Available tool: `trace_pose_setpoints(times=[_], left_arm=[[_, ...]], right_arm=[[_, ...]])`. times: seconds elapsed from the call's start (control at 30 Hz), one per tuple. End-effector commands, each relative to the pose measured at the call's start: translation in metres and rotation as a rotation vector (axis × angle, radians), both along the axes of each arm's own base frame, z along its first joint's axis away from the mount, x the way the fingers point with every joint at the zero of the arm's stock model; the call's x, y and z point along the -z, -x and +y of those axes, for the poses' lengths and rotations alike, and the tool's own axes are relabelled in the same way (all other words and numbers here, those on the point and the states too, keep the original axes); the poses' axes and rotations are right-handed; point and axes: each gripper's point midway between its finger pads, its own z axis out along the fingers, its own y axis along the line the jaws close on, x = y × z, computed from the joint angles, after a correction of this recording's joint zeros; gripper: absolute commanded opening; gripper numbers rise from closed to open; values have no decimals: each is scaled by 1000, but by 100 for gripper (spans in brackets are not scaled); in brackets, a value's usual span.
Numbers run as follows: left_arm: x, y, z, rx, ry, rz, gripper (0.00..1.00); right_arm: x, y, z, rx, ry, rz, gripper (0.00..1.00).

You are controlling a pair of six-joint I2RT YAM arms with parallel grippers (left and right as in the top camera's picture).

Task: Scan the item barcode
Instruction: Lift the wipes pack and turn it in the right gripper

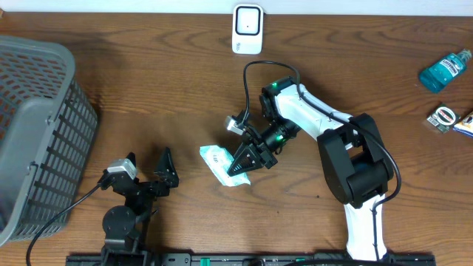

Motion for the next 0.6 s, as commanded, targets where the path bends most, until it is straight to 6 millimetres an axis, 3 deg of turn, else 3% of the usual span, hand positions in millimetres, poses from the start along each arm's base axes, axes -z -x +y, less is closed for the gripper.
trace_pose_setpoints(times=[0.0, 0.57], left_arm=[[16, 1, 3, -16, -7, 48, 98], [16, 1, 3, -16, -7, 48, 98]], right_arm=[[0, 0, 1, 13, 5, 25, 1], [2, -2, -2, 27, 74, 93, 1]])
